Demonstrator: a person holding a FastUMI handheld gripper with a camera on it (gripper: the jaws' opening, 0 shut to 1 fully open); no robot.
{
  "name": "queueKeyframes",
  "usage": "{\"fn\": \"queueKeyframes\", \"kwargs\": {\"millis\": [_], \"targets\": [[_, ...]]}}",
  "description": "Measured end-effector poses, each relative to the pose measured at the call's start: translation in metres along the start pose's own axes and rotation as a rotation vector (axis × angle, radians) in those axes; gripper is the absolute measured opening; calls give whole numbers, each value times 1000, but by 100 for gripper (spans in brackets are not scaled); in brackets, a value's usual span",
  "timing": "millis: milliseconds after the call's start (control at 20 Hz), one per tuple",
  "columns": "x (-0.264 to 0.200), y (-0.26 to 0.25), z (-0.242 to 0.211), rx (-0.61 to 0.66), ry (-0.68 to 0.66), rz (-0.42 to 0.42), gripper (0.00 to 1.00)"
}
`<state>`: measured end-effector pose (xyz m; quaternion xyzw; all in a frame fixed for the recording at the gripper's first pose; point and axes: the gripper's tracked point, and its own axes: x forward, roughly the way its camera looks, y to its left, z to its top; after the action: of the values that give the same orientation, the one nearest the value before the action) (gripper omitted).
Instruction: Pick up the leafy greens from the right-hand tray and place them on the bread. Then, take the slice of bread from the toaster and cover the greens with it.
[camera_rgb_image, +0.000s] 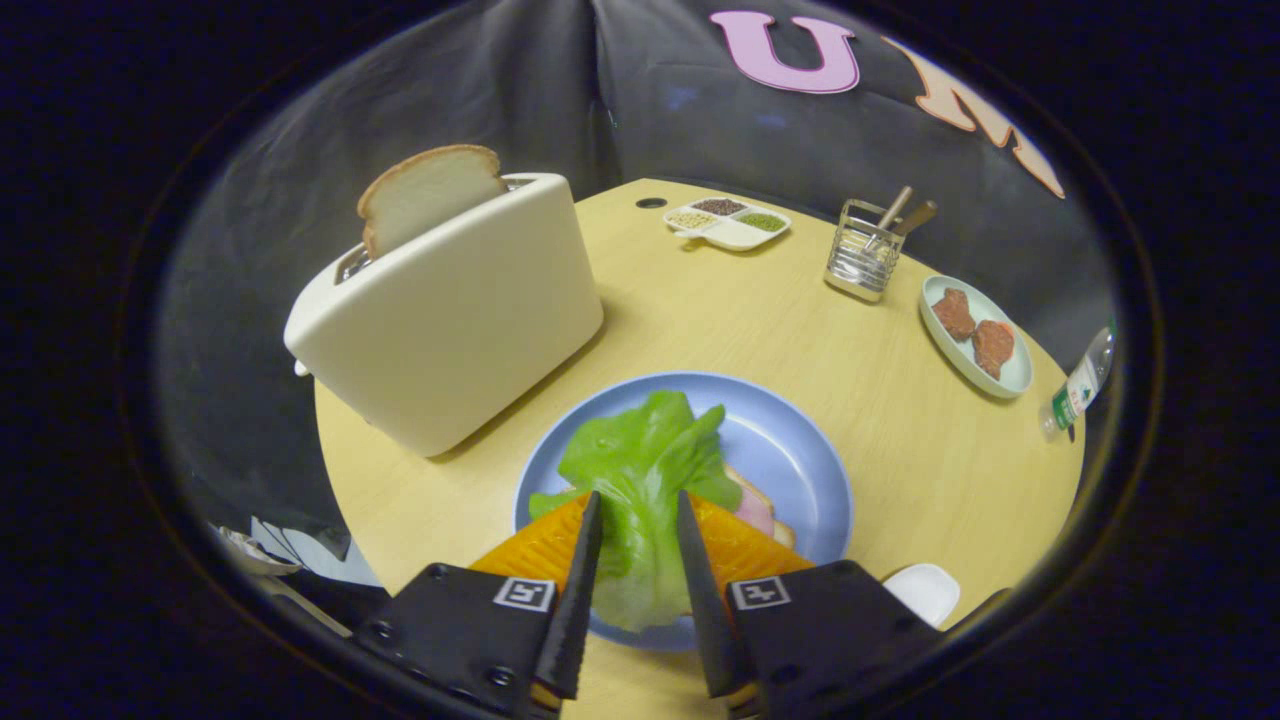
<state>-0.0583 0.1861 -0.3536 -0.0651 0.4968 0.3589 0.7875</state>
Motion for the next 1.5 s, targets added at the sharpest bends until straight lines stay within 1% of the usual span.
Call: {"fn": "queueKeyframes", "kwargs": {"millis": [300, 350, 700, 850, 950, 1200, 1350, 1500], "targets": [[-22, 10, 17, 6, -48, -19, 94], [-28, 15, 23, 11, -65, -18, 100], [-73, 47, 84, 8, -197, -21, 99], [-84, 61, 107, -7, -231, -21, 99], [-88, 69, 120, -20, -246, -23, 99], [-85, 101, 145, -26, -271, 16, 99], [-82, 116, 165, -3, -285, 41, 99], [-76, 124, 182, 29, -287, 49, 99]]}}
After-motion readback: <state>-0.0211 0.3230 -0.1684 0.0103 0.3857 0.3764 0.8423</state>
